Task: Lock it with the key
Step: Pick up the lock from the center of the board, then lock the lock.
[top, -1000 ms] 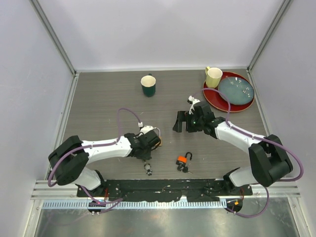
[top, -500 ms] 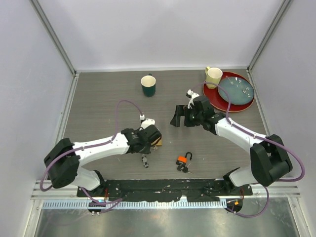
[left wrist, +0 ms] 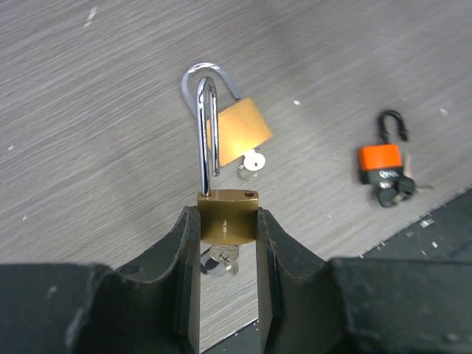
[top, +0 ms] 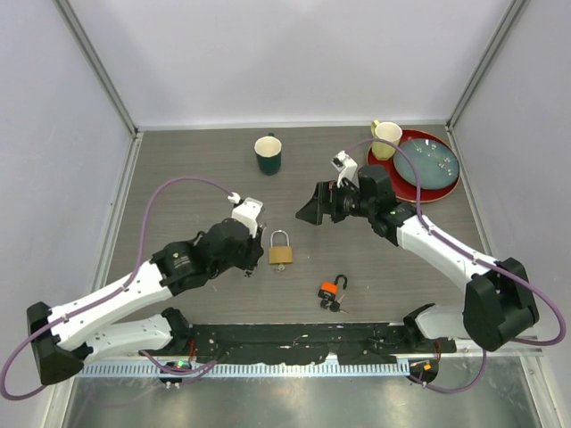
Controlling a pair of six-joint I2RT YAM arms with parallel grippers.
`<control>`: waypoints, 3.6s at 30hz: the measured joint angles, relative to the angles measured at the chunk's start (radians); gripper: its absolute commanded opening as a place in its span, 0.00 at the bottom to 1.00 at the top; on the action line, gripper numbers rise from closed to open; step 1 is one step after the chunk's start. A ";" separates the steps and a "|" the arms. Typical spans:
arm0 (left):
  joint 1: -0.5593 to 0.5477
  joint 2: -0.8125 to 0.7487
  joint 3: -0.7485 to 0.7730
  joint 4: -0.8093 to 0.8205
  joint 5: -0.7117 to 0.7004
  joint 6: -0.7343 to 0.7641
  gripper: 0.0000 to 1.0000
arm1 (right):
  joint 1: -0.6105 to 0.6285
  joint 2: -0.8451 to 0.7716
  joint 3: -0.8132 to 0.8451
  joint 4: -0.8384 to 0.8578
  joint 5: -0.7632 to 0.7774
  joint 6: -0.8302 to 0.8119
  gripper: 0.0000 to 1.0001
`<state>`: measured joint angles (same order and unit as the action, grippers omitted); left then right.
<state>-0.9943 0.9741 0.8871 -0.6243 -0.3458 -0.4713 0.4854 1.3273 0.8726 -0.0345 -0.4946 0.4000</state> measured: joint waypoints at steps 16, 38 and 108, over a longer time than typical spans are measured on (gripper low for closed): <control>0.163 -0.069 -0.108 0.257 0.525 0.082 0.00 | 0.013 -0.025 -0.115 0.403 -0.378 0.166 0.87; 0.192 -0.007 -0.145 0.510 0.734 0.003 0.00 | 0.044 -0.058 -0.212 0.606 -0.447 0.309 0.21; 0.325 0.243 -0.188 1.174 0.888 -0.101 0.00 | 0.003 -0.293 -0.344 0.663 0.089 0.856 0.01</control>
<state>-0.6697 1.2171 0.6987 0.5499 0.5419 -0.5720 0.4885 1.0340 0.5282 0.6281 -0.4061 1.2564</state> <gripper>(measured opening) 0.071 0.074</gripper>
